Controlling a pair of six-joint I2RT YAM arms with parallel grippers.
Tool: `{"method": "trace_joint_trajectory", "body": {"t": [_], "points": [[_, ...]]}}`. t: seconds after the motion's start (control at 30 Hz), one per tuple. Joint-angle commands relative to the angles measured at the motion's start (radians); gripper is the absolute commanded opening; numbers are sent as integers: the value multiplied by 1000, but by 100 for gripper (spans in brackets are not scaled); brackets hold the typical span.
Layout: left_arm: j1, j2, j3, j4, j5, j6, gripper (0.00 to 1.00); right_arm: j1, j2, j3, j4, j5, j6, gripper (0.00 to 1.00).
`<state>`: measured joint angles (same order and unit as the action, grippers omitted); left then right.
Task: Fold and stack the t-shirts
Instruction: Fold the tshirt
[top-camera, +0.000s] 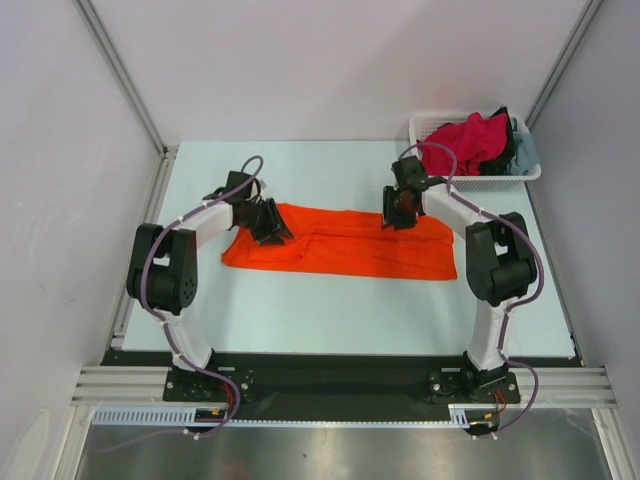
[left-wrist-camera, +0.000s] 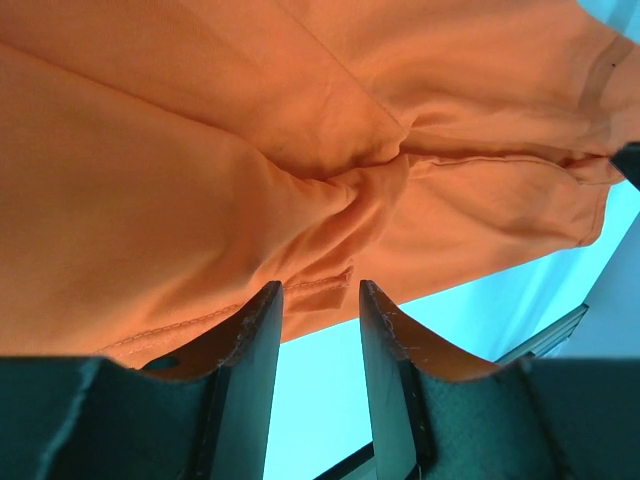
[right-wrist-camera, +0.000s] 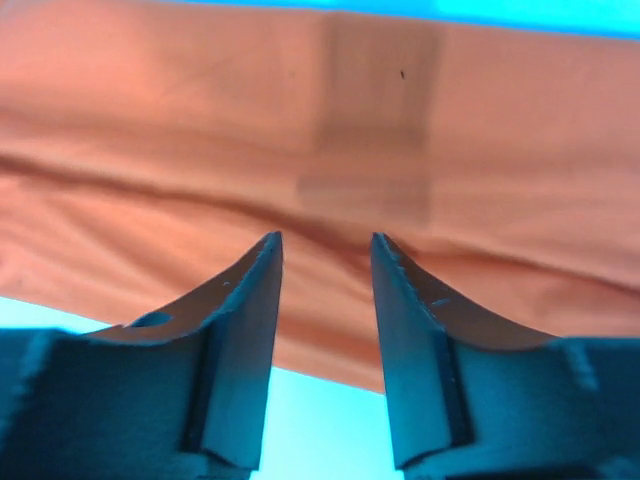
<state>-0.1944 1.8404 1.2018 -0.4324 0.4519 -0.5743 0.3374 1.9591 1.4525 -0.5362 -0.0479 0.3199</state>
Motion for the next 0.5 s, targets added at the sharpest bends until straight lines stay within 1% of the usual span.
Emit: {"method": "trace_joint_trajectory", "body": {"t": [0.0,0.1,0.13,0.2,0.33,0.47], "points": [[-7,-55,31,7,11,4,42,3,-144,-36,-94,40,-24,47],[-7,-41,35,17,21,-5,42,-14,-216,-105,-107,19,-15,47],[-7,-35,38,20,22,-6,42,-17,-230,-153,-105,23,-15,47],[-7,-23,47,23,30,-12,42,-34,-262,-199,-75,32,-19,47],[-8,17,56,23,30,-13,42,-80,-261,-259,-25,23,-30,45],[-8,25,62,6,15,2,42,-95,-203,-247,16,17,-41,43]]}}
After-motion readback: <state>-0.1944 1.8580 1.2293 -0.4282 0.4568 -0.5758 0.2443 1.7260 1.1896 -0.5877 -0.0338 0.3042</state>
